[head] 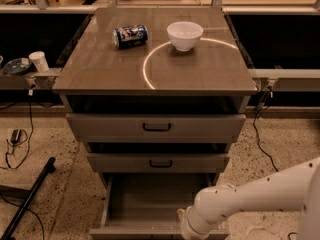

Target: Close bottom drawer

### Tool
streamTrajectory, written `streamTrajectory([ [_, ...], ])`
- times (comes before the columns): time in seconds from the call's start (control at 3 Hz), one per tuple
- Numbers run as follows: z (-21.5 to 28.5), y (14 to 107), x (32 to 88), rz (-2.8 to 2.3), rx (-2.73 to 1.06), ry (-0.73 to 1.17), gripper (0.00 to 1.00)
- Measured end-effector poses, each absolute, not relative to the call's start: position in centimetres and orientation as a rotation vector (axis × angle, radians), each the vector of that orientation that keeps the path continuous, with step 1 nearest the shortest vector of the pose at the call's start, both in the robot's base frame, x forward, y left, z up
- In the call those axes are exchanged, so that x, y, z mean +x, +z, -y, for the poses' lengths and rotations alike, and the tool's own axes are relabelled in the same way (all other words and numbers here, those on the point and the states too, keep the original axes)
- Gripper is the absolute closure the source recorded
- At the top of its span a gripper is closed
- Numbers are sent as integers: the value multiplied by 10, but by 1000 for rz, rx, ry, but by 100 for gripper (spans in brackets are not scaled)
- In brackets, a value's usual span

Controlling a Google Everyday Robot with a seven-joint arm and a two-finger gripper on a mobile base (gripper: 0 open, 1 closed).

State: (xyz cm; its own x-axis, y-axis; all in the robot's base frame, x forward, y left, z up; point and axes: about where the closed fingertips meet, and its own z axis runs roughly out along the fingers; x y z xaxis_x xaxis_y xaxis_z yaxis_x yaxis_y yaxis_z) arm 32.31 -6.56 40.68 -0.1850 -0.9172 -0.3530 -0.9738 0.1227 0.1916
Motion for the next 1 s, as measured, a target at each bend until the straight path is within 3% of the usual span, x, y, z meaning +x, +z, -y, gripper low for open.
streamTrajectory([
  [1.0,64,369,316,-2285,-1893,614,0],
])
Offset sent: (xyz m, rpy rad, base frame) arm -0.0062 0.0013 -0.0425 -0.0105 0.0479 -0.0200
